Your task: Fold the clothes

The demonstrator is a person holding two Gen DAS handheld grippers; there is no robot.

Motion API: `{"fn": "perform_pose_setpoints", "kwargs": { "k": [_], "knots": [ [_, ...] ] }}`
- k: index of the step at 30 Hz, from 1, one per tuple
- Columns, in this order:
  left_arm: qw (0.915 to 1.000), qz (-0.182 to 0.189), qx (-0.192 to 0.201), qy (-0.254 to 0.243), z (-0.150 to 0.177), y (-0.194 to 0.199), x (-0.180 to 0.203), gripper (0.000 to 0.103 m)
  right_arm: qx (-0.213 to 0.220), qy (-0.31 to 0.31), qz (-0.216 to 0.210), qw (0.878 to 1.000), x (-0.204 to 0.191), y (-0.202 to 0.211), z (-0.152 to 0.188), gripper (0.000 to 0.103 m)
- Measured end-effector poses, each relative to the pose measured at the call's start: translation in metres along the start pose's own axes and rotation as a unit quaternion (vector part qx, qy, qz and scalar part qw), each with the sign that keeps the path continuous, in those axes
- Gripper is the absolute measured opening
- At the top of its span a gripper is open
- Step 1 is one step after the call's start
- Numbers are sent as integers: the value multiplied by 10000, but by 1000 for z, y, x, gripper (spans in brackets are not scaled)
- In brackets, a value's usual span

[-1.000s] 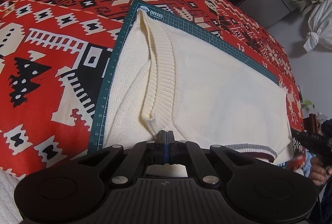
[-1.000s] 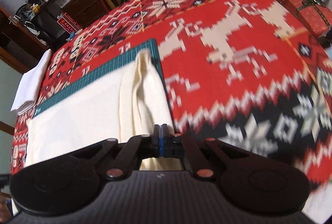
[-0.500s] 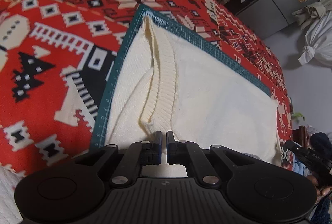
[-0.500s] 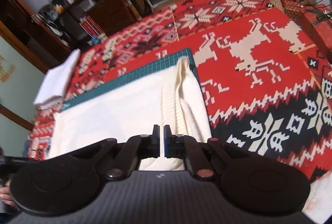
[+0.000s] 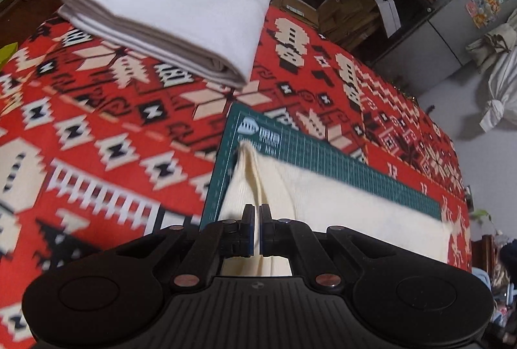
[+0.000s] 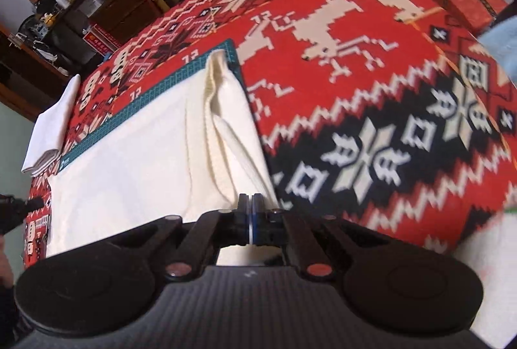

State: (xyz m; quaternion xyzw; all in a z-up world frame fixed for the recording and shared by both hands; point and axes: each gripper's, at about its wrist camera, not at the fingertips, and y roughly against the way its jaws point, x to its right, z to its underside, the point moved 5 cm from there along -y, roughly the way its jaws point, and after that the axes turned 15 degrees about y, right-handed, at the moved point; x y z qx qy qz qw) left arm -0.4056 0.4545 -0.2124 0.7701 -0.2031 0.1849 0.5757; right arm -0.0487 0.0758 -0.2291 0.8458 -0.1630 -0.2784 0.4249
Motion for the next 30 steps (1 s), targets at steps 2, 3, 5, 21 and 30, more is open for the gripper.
{"fn": "perform_pose_setpoints", "kwargs": {
  "k": [2, 3, 5, 21, 30],
  "knots": [
    [9999, -126, -26, -111, -1, -10, -1, 2, -3, -69, 9, 10000, 1, 4, 5, 0],
    [9995, -256, -64, -173, 1, -14, -3, 2, -2, -76, 8, 10000, 0, 5, 7, 3],
    [9995, -237, -100, -204, 6, -13, -10, 2, -13, -32, 16, 10000, -4, 7, 9, 4],
    [9985, -200, -353, -375, 86, 40, -55, 2, 55, 441, -253, 9987, -37, 6, -17, 8],
    [9983, 172, 17, -551, 77, 71, -30, 2, 55, 565, -358, 9977, -46, 7, -16, 8]
  ]
}}
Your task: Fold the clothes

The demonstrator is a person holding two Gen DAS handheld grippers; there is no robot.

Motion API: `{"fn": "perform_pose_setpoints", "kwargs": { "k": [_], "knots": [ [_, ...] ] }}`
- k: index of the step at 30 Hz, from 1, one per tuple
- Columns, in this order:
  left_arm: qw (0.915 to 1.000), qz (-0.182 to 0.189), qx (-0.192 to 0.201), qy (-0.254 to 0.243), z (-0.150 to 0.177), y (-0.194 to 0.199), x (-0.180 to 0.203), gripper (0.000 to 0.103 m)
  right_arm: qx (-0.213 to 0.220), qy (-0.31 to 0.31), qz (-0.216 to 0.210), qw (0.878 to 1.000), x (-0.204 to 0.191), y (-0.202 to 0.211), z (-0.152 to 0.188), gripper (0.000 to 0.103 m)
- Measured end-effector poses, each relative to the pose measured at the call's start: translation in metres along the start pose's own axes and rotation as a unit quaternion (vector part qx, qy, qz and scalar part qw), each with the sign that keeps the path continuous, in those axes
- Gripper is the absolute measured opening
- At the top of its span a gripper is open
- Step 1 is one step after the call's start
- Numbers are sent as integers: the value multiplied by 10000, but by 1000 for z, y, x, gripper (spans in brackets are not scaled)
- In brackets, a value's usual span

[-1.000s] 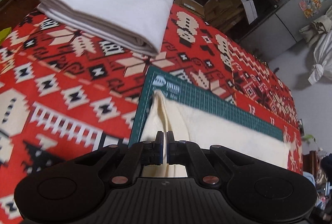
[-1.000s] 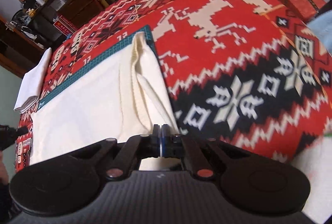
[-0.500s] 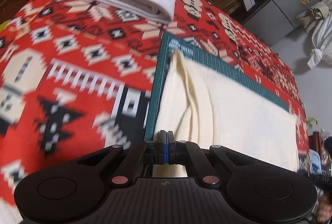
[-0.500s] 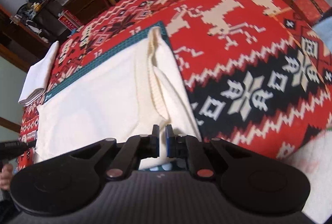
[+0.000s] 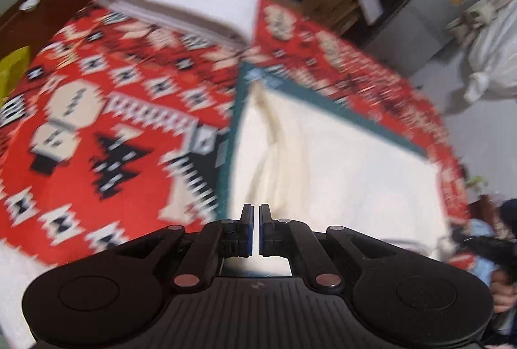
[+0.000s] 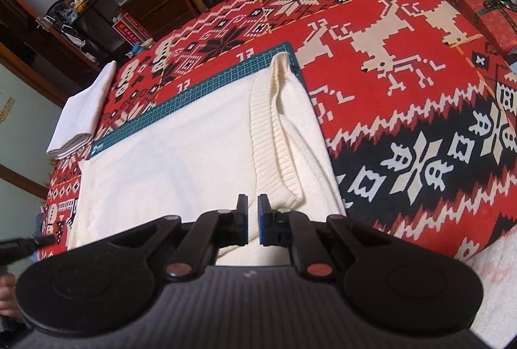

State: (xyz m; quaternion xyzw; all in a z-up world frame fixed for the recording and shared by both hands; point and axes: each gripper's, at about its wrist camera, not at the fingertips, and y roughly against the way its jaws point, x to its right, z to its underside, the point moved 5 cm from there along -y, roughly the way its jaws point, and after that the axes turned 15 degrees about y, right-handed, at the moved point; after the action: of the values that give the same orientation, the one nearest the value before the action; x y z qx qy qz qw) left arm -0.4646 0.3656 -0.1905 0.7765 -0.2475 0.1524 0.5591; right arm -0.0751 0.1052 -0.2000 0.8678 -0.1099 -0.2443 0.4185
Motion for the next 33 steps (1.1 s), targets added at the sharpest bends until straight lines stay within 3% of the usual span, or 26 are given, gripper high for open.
{"fn": "perform_pose_setpoints", "kwargs": {
  "k": [3, 9, 18, 22, 28, 33],
  "knots": [
    [9998, 53, -60, -154, -4, -14, 16, 2, 4, -28, -13, 10000, -1, -3, 0, 8],
    [9987, -391, -288, -180, -1, -52, 11, 3, 12, -62, 61, 10000, 1, -2, 5, 8],
    [9987, -225, -384, 264, 33, -18, -31, 3, -162, -80, 62, 9998, 3, -4, 20, 8],
    [9982, -307, -443, 266, 45, -11, -31, 2, -123, -26, 40, 9999, 2, 1, 20, 8],
    [9988, -151, -302, -363, 47, -1, 10, 4, -69, 563, 260, 9980, -21, 8, 17, 8],
    [9935, -207, -312, -1071, 55, -24, 54, 4, -184, 1187, 303, 9923, -53, -4, 19, 8]
  ]
}}
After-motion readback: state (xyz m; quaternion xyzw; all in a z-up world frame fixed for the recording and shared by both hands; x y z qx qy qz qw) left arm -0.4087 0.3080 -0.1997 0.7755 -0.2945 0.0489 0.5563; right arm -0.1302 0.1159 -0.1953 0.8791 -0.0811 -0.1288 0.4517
